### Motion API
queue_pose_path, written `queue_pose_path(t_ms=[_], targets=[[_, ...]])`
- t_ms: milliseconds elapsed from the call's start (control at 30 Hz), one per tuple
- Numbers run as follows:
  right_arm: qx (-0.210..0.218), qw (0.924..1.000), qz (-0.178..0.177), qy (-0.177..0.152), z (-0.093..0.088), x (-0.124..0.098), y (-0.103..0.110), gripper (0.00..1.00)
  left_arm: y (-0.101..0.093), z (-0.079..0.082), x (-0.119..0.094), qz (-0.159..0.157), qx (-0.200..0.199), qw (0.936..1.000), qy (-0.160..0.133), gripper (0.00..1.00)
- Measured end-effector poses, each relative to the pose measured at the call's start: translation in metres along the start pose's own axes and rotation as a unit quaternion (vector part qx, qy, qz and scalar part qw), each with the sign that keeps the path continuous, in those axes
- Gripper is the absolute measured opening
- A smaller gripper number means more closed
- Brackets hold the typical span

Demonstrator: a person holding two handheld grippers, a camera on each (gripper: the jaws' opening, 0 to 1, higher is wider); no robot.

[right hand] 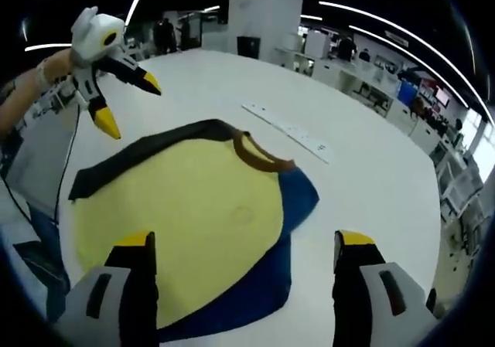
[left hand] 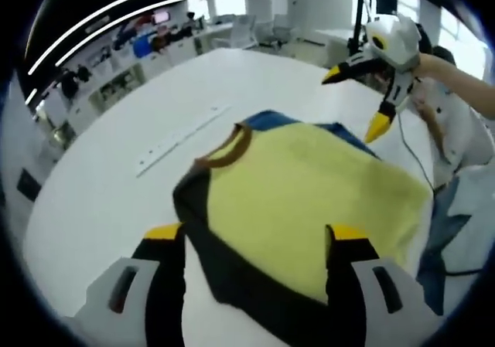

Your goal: Fold the garment on the visible template until the final outline fits inside the template.

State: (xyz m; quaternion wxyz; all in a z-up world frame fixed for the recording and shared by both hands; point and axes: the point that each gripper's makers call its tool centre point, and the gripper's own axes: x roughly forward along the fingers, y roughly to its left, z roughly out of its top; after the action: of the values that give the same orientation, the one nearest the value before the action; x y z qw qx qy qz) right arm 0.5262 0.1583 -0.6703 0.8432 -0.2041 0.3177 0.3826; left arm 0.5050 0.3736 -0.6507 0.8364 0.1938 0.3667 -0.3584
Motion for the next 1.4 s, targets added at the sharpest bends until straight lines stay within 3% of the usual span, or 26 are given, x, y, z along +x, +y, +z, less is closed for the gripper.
queue_pose_path(t_ms=[667,1400], targets=[[-0.025,0.9996,0.013,-0.01,0.006,-0.027,0.03,0.98,-0.015,-0.011,-0.029,0.008,-0.015,0.9997,-0.02,0.84],[-0.012,0.9993,0.02,-0.029,0.0,-0.06,0.051,1.0,-0.043,-0.021,-0.057,0.004,-0.014,0.9993,-0.033,0.99]])
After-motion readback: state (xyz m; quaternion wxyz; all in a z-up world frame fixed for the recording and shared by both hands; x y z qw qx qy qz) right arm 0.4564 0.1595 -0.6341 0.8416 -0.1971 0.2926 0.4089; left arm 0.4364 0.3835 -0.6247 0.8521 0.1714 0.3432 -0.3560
